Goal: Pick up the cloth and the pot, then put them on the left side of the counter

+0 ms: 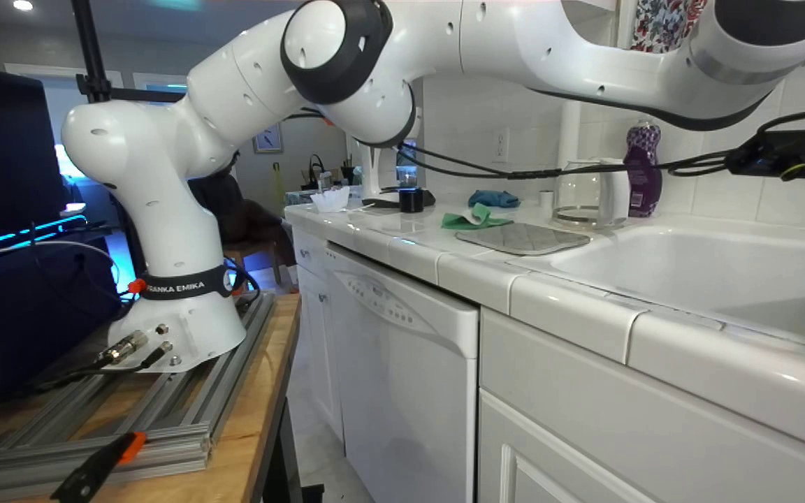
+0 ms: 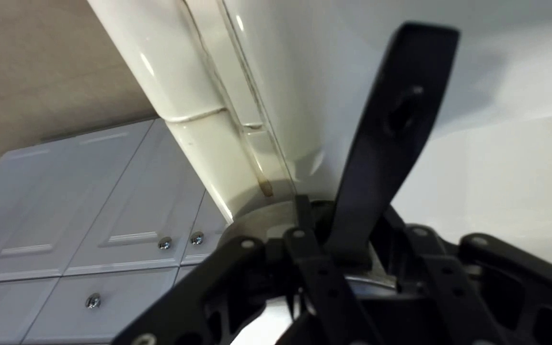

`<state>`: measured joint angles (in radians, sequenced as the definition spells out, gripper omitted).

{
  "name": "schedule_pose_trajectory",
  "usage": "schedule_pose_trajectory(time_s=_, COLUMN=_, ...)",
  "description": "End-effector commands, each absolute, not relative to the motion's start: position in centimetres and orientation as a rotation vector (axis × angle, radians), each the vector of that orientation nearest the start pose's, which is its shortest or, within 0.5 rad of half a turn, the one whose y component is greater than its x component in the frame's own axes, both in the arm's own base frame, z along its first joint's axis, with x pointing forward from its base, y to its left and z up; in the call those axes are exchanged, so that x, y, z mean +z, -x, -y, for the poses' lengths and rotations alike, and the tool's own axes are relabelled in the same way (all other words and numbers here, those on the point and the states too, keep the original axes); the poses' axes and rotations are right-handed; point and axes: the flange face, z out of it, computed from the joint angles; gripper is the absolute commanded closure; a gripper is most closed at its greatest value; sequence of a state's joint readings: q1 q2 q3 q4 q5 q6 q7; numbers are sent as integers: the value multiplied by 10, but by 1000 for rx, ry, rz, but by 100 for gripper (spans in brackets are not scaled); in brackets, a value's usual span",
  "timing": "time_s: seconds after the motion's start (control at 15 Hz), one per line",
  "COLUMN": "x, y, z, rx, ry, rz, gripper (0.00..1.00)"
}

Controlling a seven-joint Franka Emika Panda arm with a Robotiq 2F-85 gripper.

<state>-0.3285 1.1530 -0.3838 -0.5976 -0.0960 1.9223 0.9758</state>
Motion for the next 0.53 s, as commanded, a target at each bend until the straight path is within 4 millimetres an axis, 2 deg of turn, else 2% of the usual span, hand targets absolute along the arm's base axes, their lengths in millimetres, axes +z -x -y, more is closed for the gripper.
schedule_pose_trajectory(time_s=0.0, x=333, y=-721, z=394, rx=-569, ry=2650, rz=-2281, gripper=91)
schedule_pose_trajectory(time_s=0.07, x=333, y=-721, z=395, rx=-567, ry=2646, rz=-2285, gripper=41)
schedule_pose_trajectory(time_s=0.2, x=336, y=-720, z=396, rx=-566, ry=2642, rz=-2285, gripper=35)
schedule_pose_trajectory(time_s=0.47, x=343, y=-720, z=396, rx=-565, ry=2633, rz=-2273, gripper=7)
